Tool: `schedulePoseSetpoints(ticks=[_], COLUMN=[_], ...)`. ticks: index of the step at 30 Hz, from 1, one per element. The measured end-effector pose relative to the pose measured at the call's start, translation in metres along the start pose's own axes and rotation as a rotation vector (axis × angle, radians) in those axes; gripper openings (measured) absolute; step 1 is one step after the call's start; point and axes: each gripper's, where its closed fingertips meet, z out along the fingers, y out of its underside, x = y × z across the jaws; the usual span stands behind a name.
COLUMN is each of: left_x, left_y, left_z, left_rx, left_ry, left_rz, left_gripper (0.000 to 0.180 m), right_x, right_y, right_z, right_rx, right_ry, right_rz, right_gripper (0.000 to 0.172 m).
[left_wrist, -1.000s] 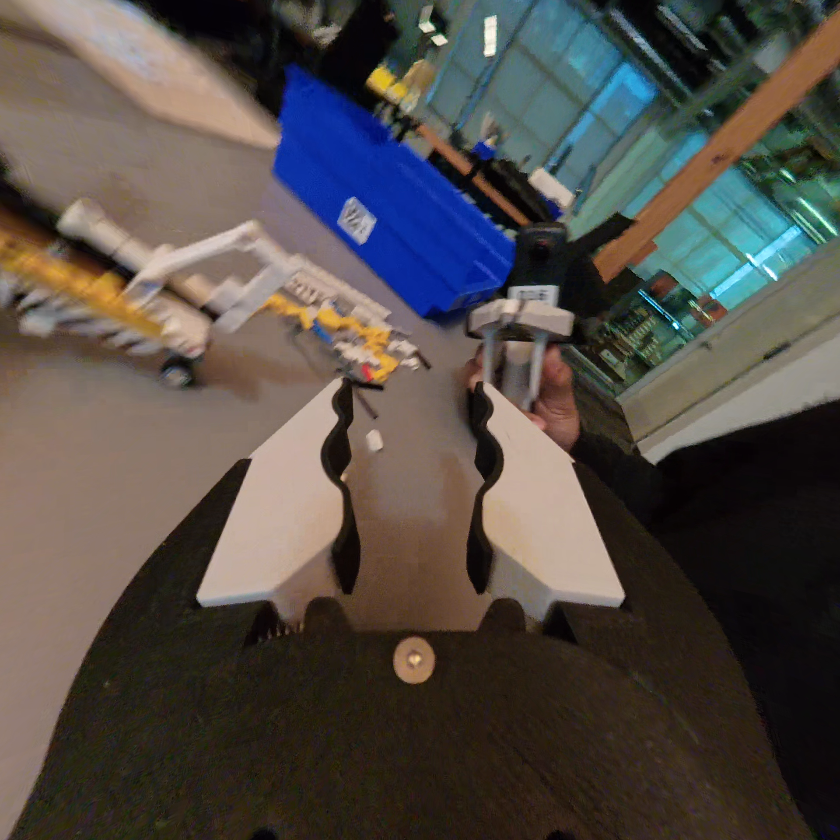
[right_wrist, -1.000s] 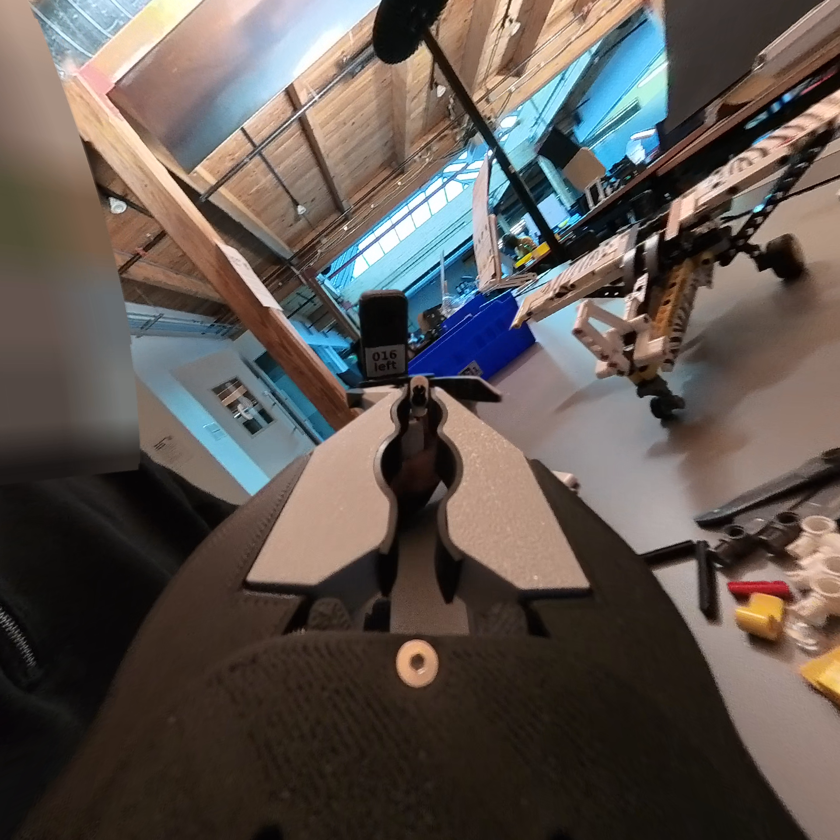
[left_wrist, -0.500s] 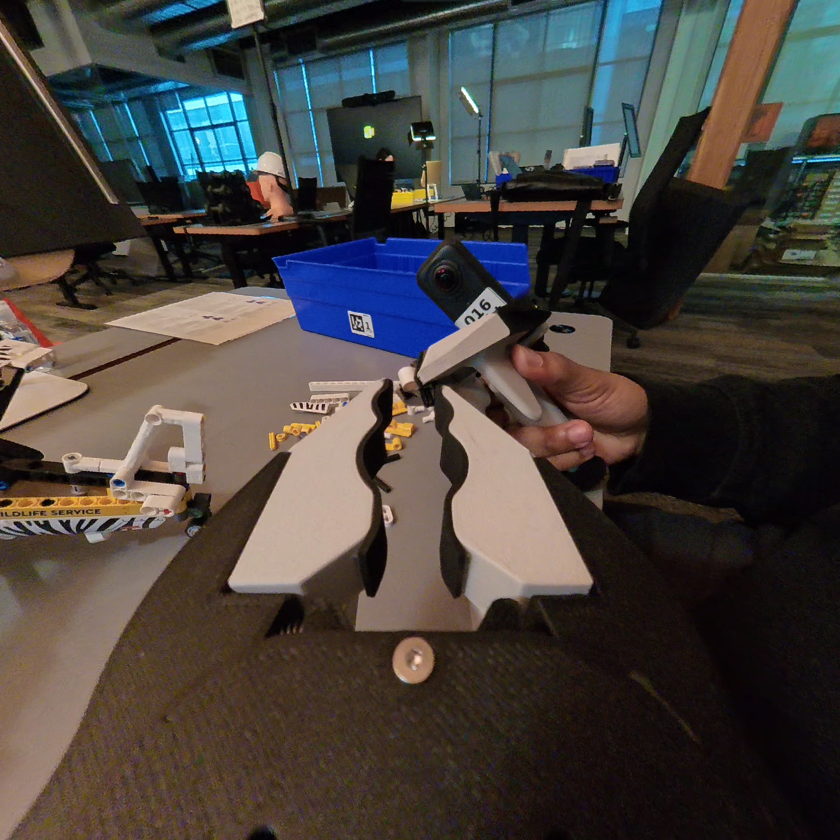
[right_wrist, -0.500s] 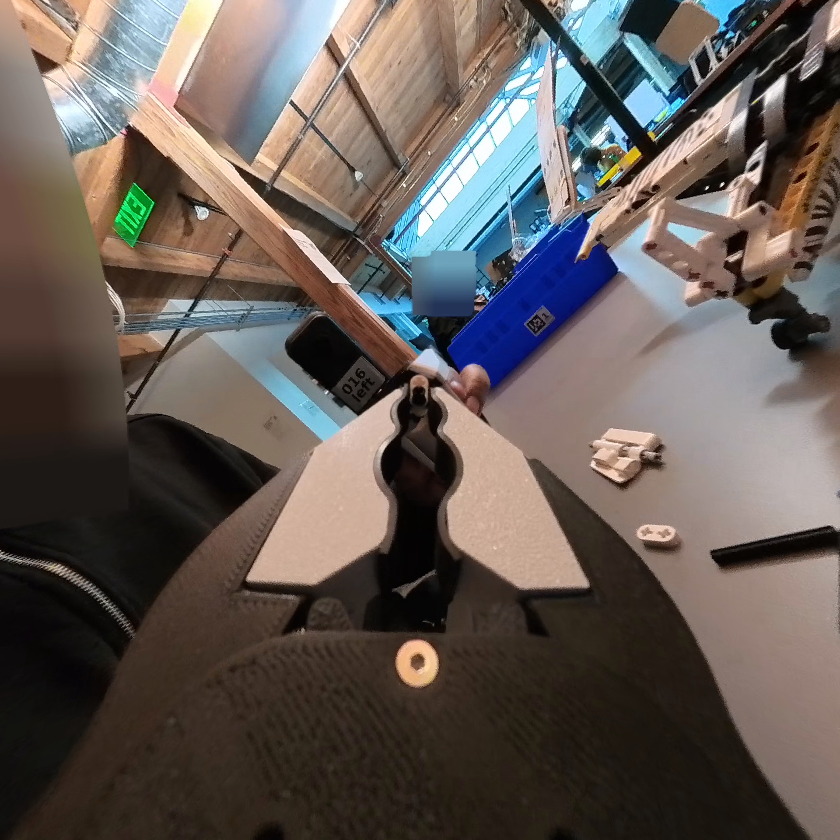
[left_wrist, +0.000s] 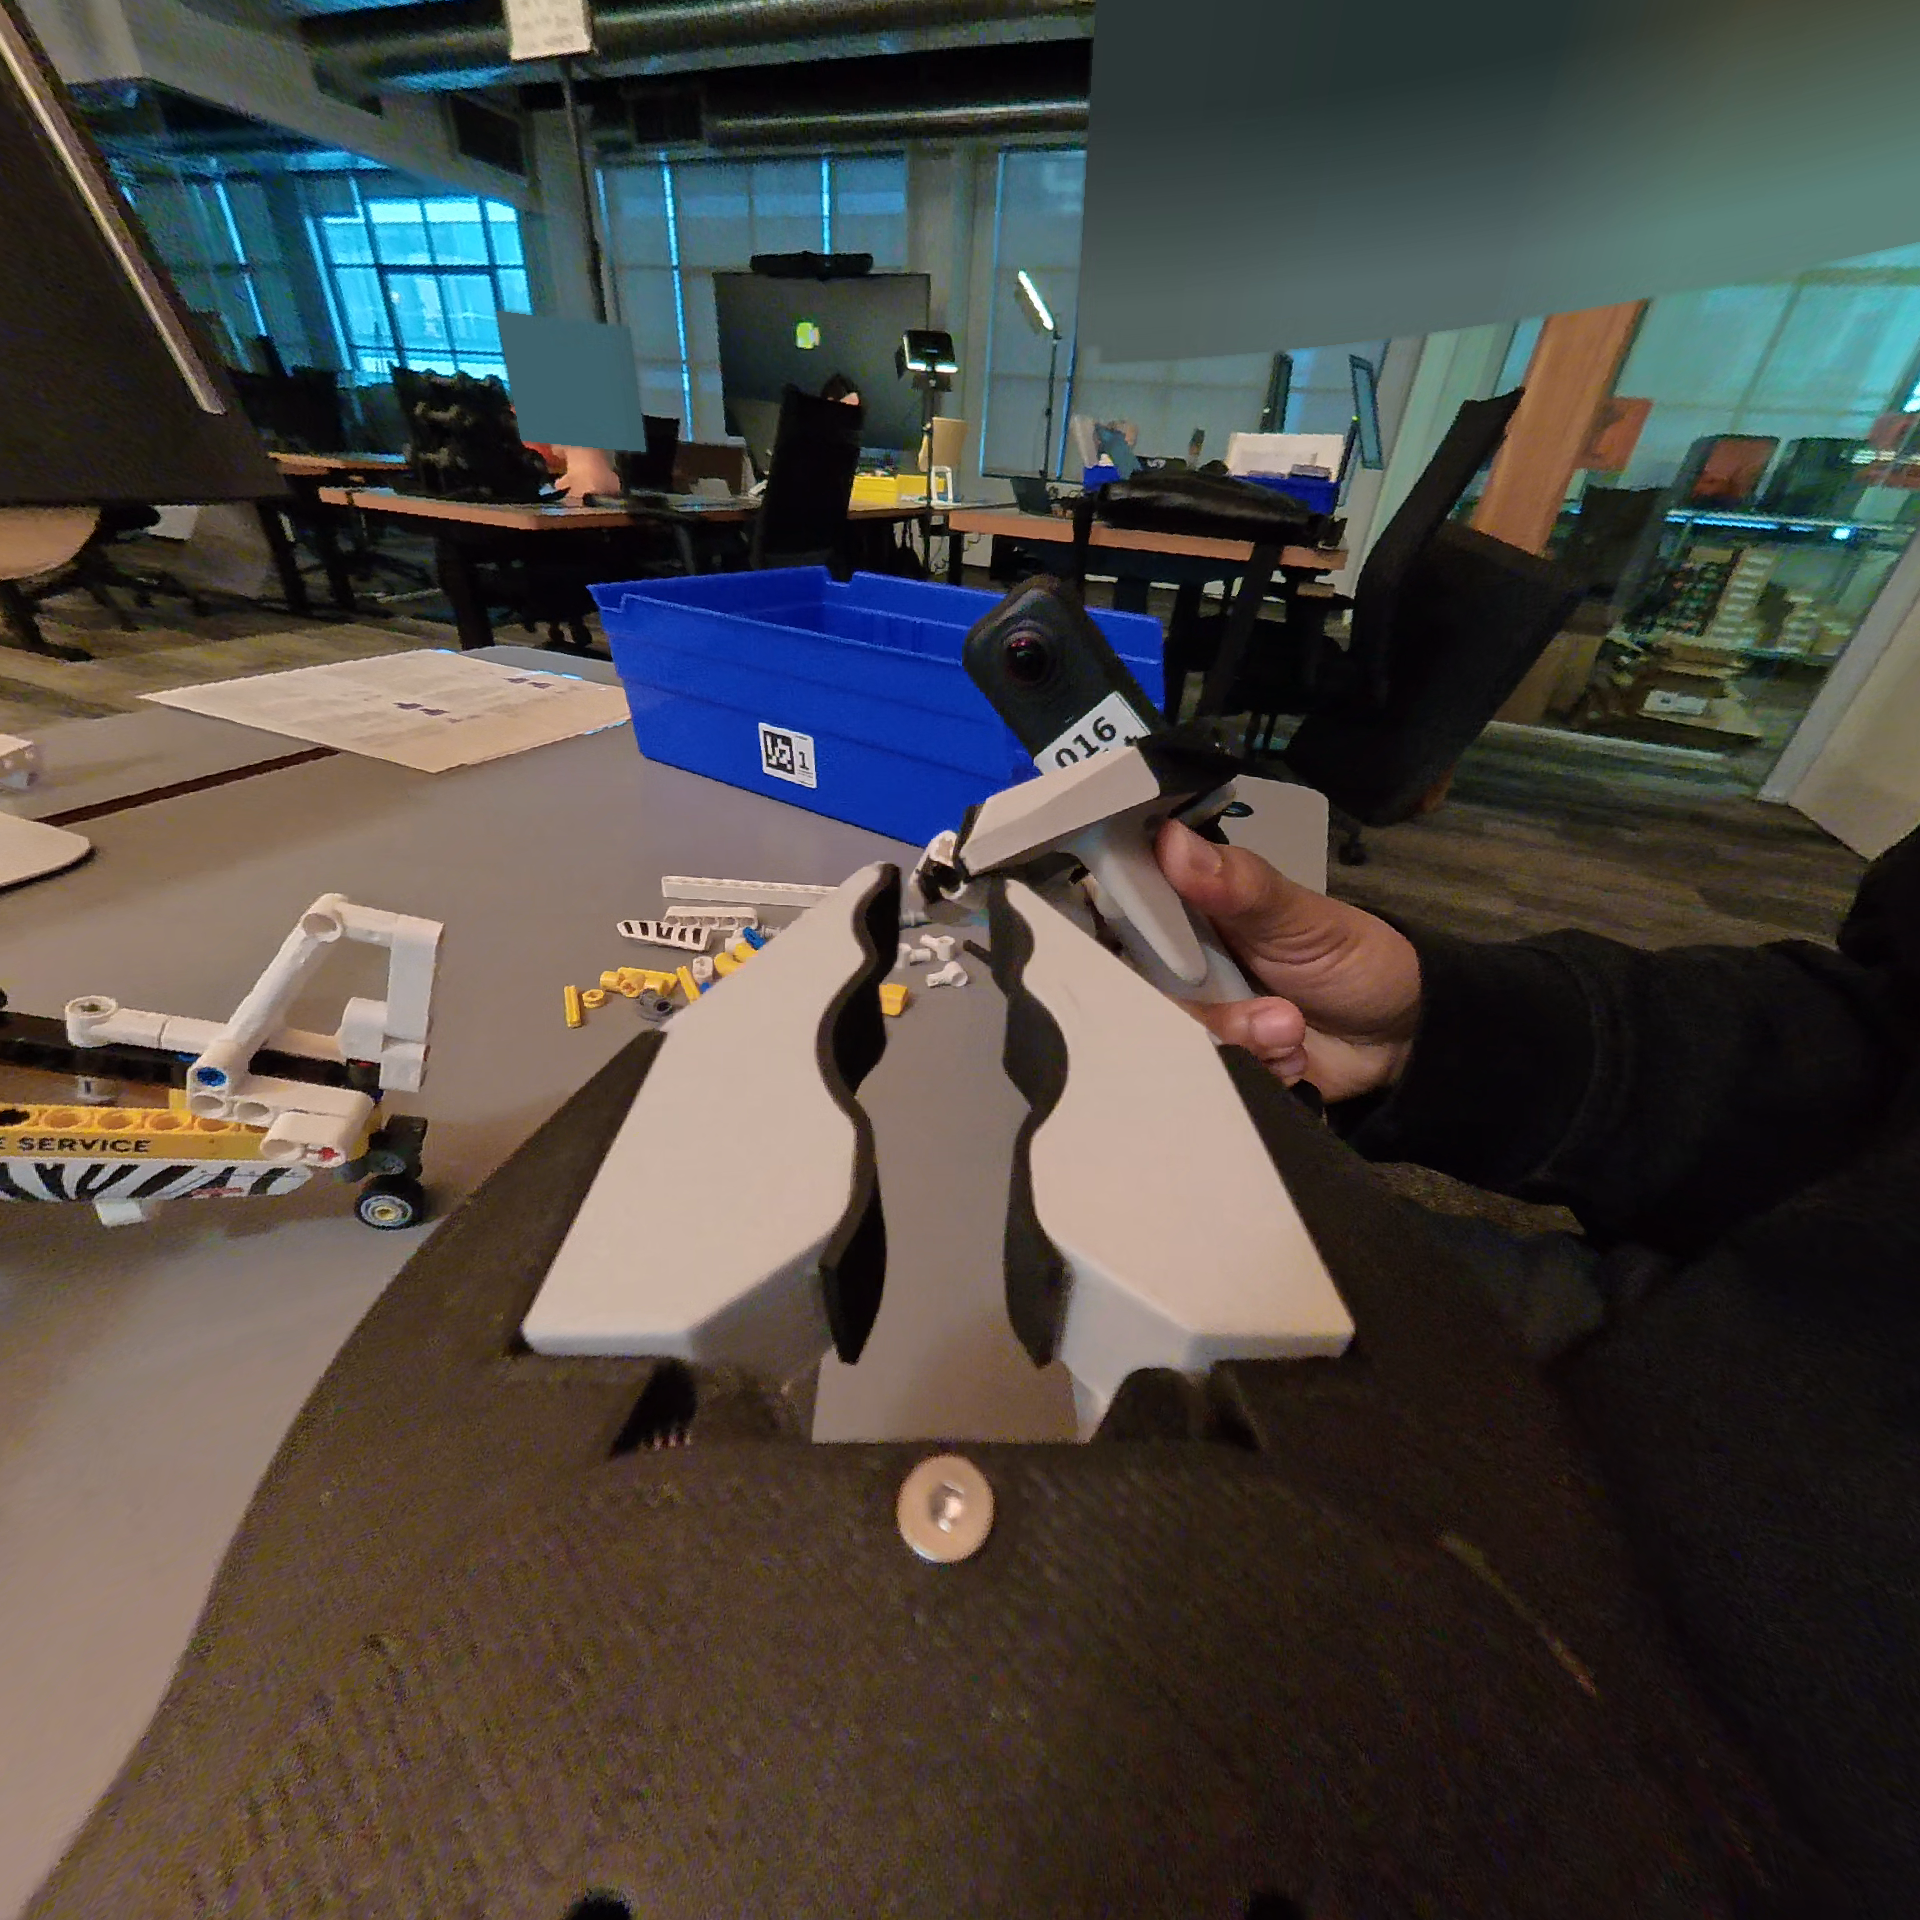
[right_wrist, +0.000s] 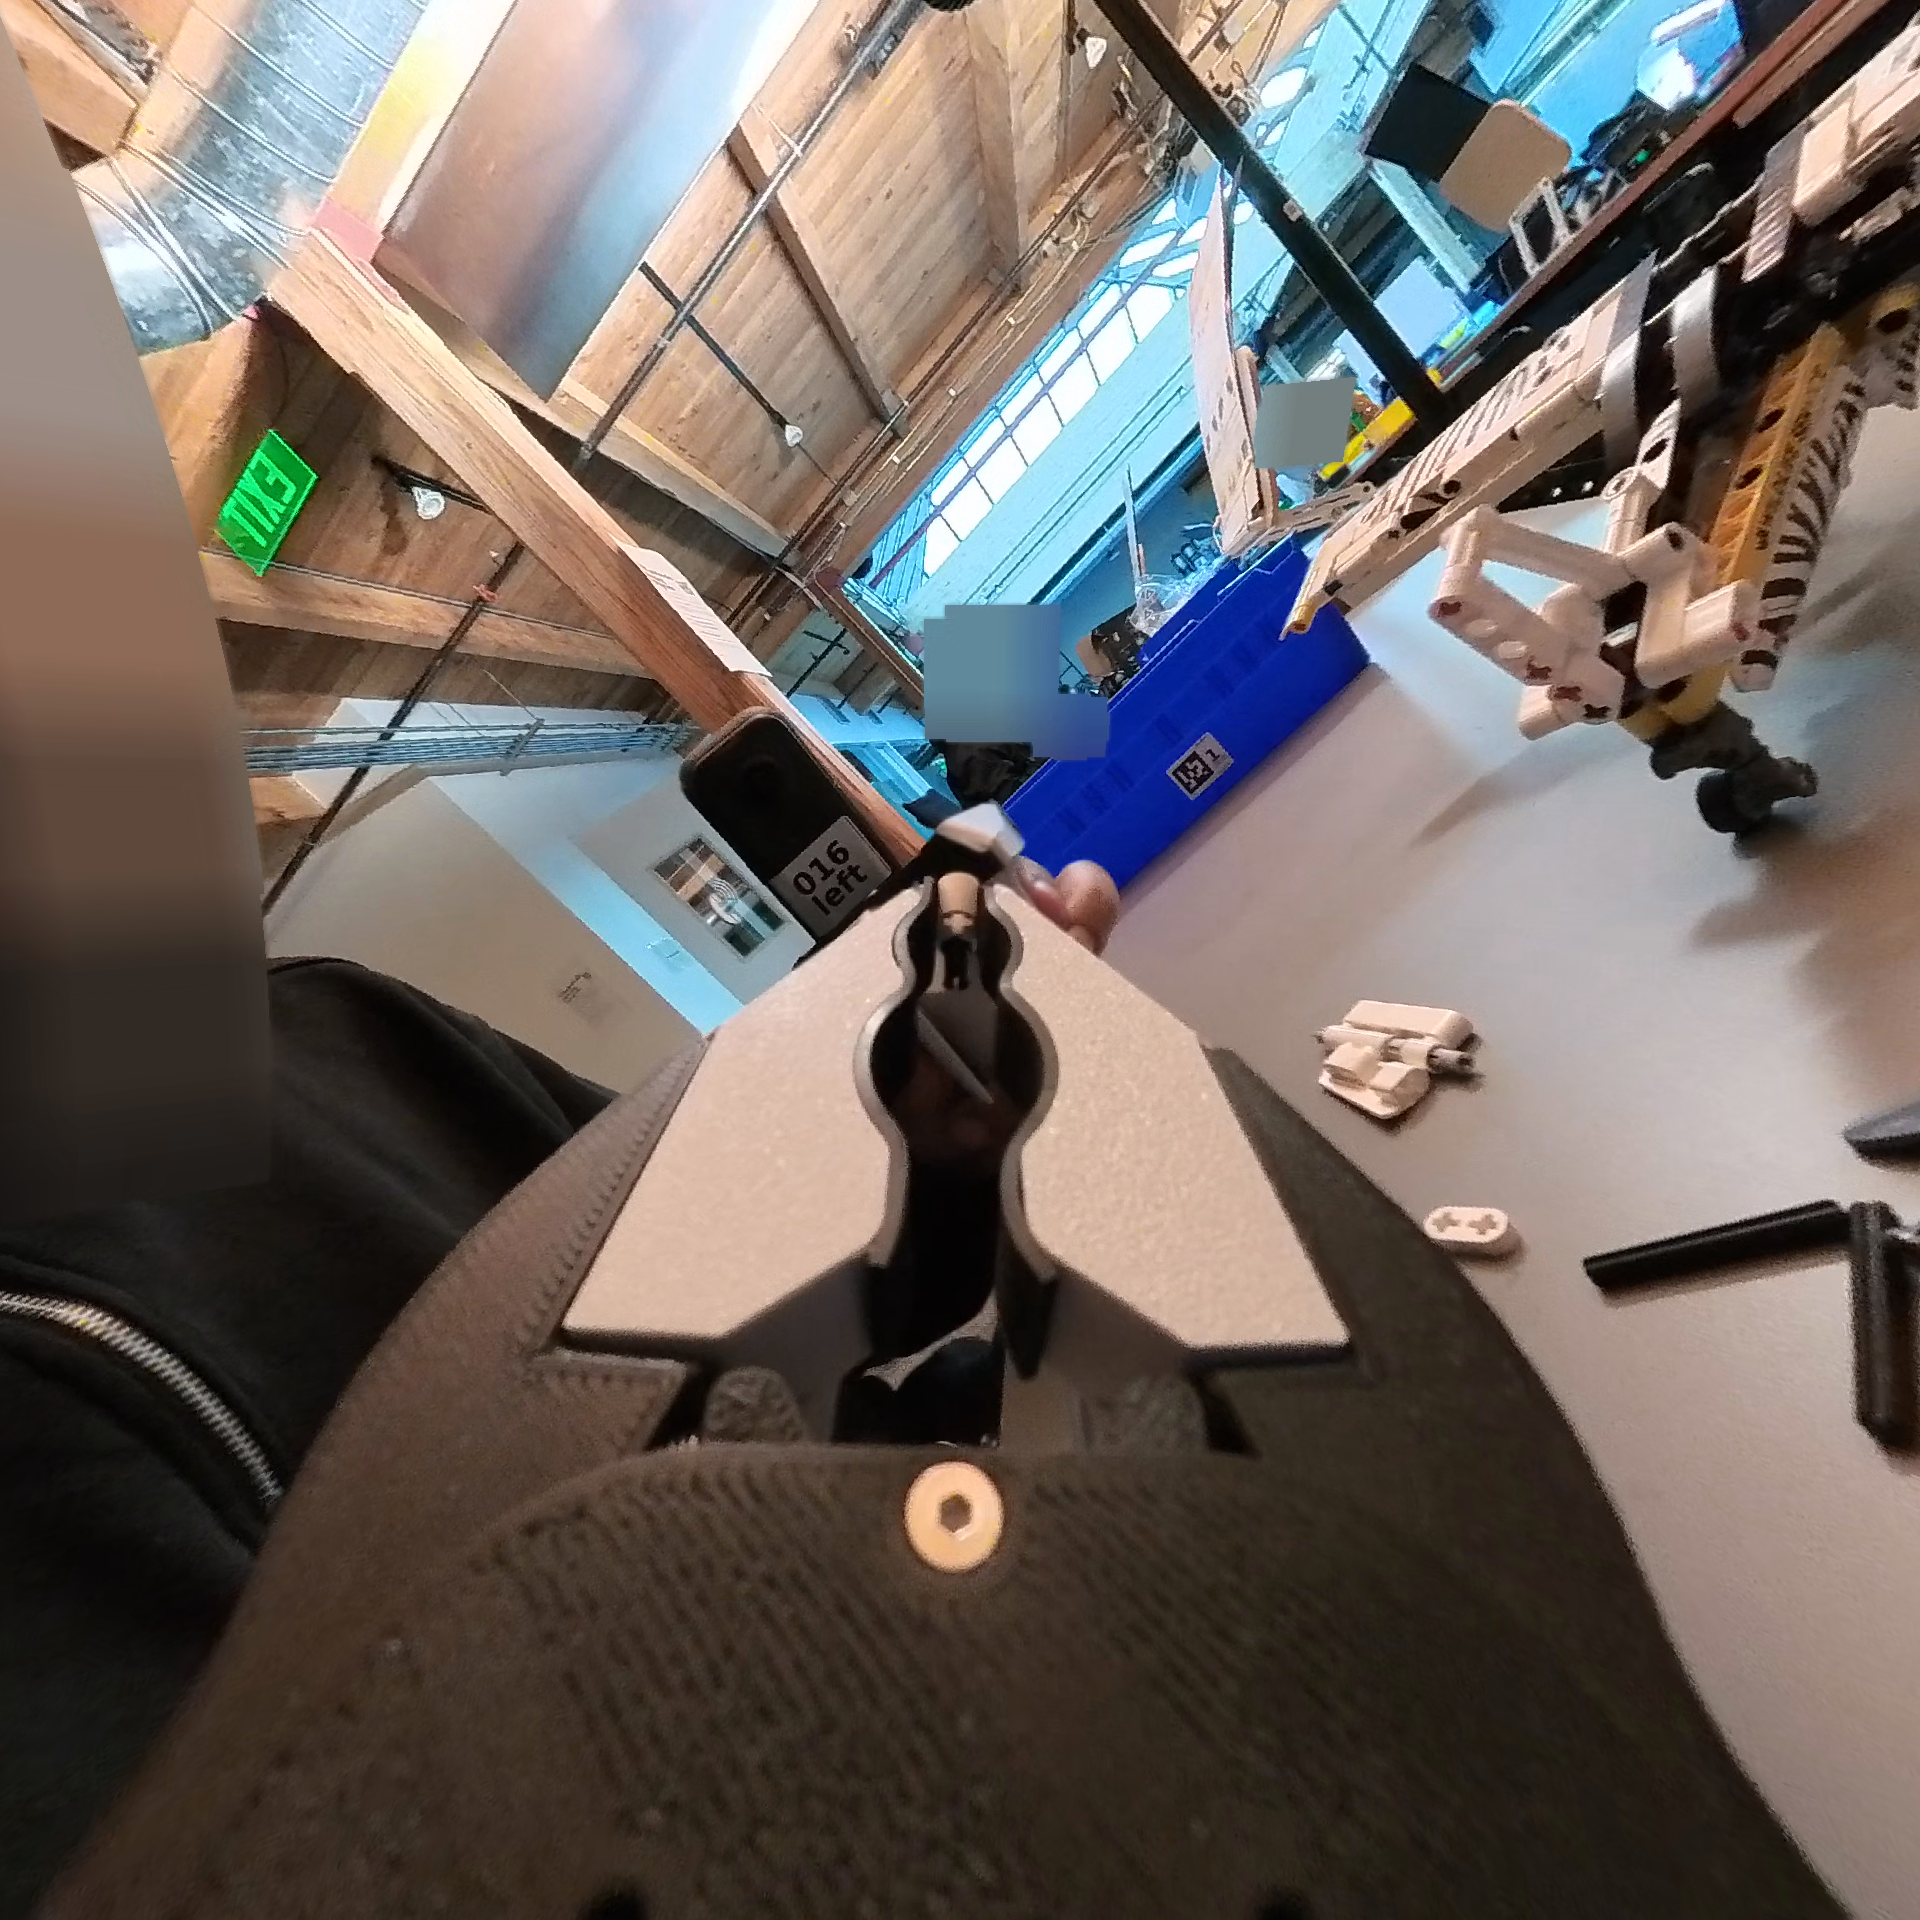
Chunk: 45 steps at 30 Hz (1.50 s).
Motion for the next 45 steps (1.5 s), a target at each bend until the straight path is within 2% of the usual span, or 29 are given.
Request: schedulePoseSetpoints(ticks=[2,4,7,16,20,24,27,40,42,45], left_x=[0.001,0.005,0.015,0.013,0.011,0.008,0.009,0.009,0.009,0.003], left_y=[0.001,0.002,0.003,-0.001,-0.002,-0.001,-0.001,-0.002,-0.003,-0.007], left_z=[0.001,0.002,0.002,-0.001,-0.003,-0.002,-0.001,-0.003,-0.004,-0.008], left_rx=[-0.009,-0.018,-0.022,0.007,0.022,0.014,0.008,0.019,0.025,0.063], left_ry=[0.007,0.032,0.074,0.08,0.092,0.067,0.075,0.097,0.101,0.091], left_rz=[0.001,0.011,0.055,0.028,0.005,-0.001,-0.004,-0.022,-0.03,-0.073], left_gripper=[0.023,0.025,0.013,0.013,0.005,0.017,0.005,0.0,0.0,0.0], right_x=[0.0,-0.002,-0.006,-0.006,-0.005,-0.005,-0.005,-0.005,-0.005,-0.005], right_y=[0.001,0.007,0.015,0.004,-0.004,0.002,0.004,0.004,0.003,-0.004], right_z=[0.0,0.002,0.005,-0.001,-0.006,-0.002,-0.001,-0.001,-0.001,-0.004], right_rx=[-0.009,-0.043,-0.102,-0.024,0.021,-0.018,-0.033,-0.026,-0.018,0.029], right_ry=[-0.009,-0.028,-0.078,-0.06,-0.081,-0.072,-0.083,-0.084,-0.083,-0.083], right_rz=[0.013,0.042,0.097,0.058,0.093,0.085,0.098,0.098,0.095,0.083], right_gripper=[0.004,0.004,0.004,0.004,0.004,0.004,0.004,0.006,0.008,0.024])
